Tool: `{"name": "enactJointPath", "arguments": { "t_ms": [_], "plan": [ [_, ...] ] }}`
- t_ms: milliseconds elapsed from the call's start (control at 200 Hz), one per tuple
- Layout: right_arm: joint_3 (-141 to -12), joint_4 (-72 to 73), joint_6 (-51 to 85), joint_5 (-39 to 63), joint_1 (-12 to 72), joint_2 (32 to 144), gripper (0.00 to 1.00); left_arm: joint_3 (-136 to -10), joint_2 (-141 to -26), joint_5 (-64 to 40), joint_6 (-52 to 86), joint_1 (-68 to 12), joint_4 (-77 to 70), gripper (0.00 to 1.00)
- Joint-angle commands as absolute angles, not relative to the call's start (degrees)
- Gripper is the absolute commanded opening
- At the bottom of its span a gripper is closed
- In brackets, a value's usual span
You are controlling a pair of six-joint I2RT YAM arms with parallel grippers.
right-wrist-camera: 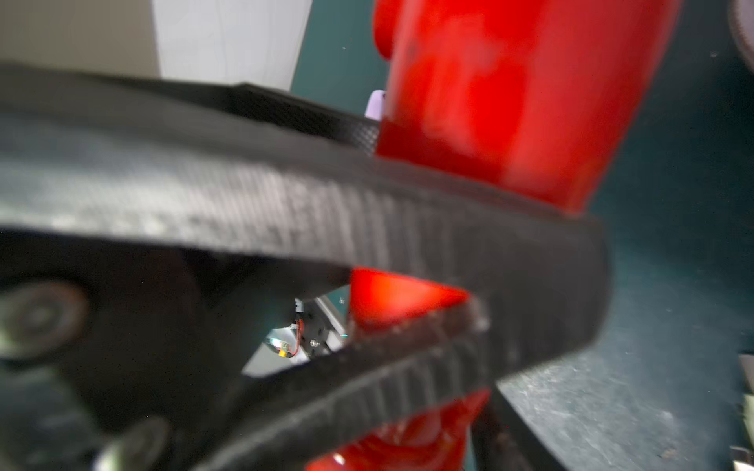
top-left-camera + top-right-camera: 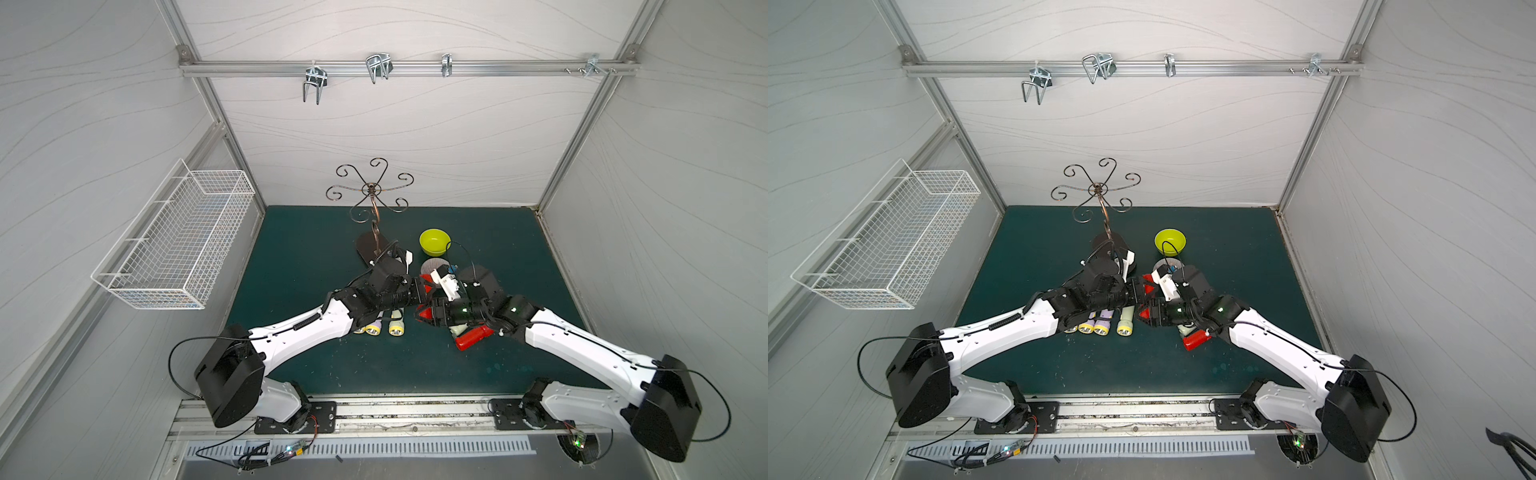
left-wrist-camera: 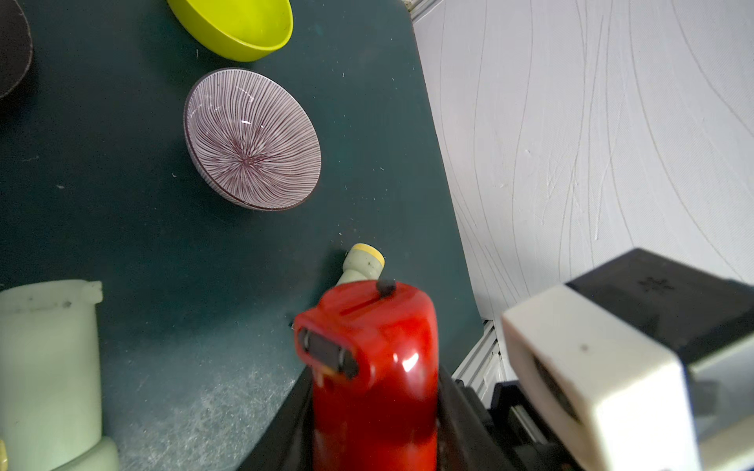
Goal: Close the plug at the bottom of the flashlight
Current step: Adjust the flashlight.
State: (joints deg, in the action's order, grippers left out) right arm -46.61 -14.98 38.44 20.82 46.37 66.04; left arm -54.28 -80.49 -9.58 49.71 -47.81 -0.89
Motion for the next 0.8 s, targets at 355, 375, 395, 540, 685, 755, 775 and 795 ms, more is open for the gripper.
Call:
{"name": "enactJointPath", "arguments": {
  "t_ms": [355,375,395,540,685,755,775,795],
  "plan": [
    [-48.5,-16.1,38.1,19.8,46.7,66.6,0.00,-53.8,-78.0,-8.8,49.9,-48.3,-3.3,0.58],
    [-48.7,-16.6,37.9,19.6,47.0,66.7,0.00,-53.9,-77.8,-8.4,49.6,-48.3,-2.7,0.77],
    [-48.8,-17.1,37.9,19.5,47.2,66.8,0.00,-54.1,-77.7,-8.1,49.3,-48.2,-2.0,0.90],
    [-49.7,-20.2,37.1,17.3,48.9,67.7,0.00,-53.8,-75.1,-3.6,47.4,-48.3,1.0,1.00],
    [-49.7,-22.8,36.8,13.9,49.9,69.3,0.00,-52.9,-71.1,4.3,45.2,-48.2,5.9,1.00],
    [-50.1,-24.6,36.5,11.7,50.3,70.7,0.00,-52.8,-69.0,8.8,43.8,-48.2,9.3,1.00],
    [-50.2,-25.1,36.5,11.0,50.5,71.3,0.00,-52.8,-68.4,10.4,43.6,-48.2,10.3,1.00],
    [-50.3,-25.4,36.5,10.4,50.5,71.8,0.00,-52.8,-67.8,11.8,43.2,-48.2,11.3,1.00]
  ]
}}
